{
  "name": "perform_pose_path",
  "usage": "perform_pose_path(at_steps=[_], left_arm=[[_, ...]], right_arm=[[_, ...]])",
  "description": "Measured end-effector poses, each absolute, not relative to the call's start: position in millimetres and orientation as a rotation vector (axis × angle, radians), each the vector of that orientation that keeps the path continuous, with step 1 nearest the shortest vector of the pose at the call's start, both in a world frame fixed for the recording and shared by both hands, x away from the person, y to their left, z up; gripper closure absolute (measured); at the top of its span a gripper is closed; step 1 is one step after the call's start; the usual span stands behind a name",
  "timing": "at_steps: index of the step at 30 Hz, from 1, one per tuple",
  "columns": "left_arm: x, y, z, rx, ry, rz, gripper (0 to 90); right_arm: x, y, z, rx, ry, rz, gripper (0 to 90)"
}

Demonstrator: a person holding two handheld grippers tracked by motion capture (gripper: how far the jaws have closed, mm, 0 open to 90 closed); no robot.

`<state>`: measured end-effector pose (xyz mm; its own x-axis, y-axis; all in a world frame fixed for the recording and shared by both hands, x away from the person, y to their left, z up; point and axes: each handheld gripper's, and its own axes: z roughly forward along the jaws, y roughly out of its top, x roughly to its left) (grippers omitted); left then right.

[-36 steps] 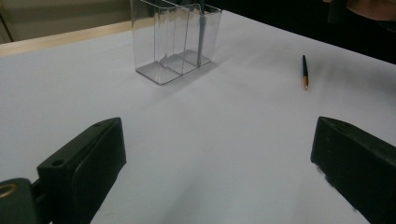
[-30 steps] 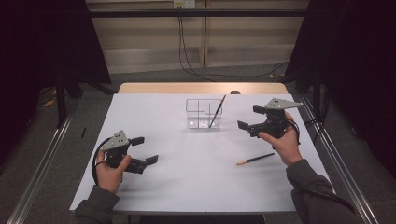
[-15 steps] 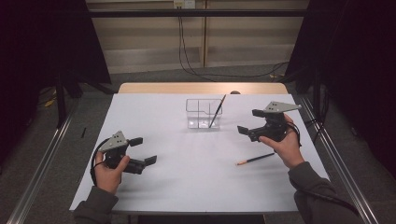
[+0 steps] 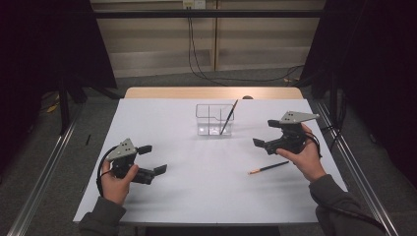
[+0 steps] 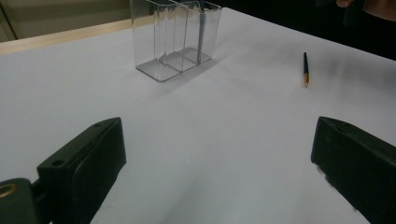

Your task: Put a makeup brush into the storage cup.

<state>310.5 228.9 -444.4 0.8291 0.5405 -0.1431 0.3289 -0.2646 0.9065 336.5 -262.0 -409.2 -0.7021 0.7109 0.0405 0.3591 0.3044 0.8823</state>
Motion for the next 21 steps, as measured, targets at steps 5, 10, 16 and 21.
perform_pose_path(at_steps=[5, 10, 16, 21], left_arm=[[309.7, 230.5, -444.6, 1.879, 0.653, 0.232, 2.9], [309.2, 231.1, -443.8, 1.878, 0.654, 0.237, 2.9], [309.0, 231.0, -443.6, 1.876, 0.653, 0.238, 3.0], [309.1, 230.9, -443.8, 1.872, 0.656, 0.234, 3.0]], right_arm=[[335.9, -263.1, -409.6, 0.949, 2.244, 1.348, 4.0], [335.4, -260.2, -411.0, 0.928, 2.288, 1.309, 4.3], [333.4, -255.2, -413.9, 0.885, 2.351, 1.267, 5.5], [332.8, -251.8, -415.1, 0.864, 2.387, 1.242, 5.5]])
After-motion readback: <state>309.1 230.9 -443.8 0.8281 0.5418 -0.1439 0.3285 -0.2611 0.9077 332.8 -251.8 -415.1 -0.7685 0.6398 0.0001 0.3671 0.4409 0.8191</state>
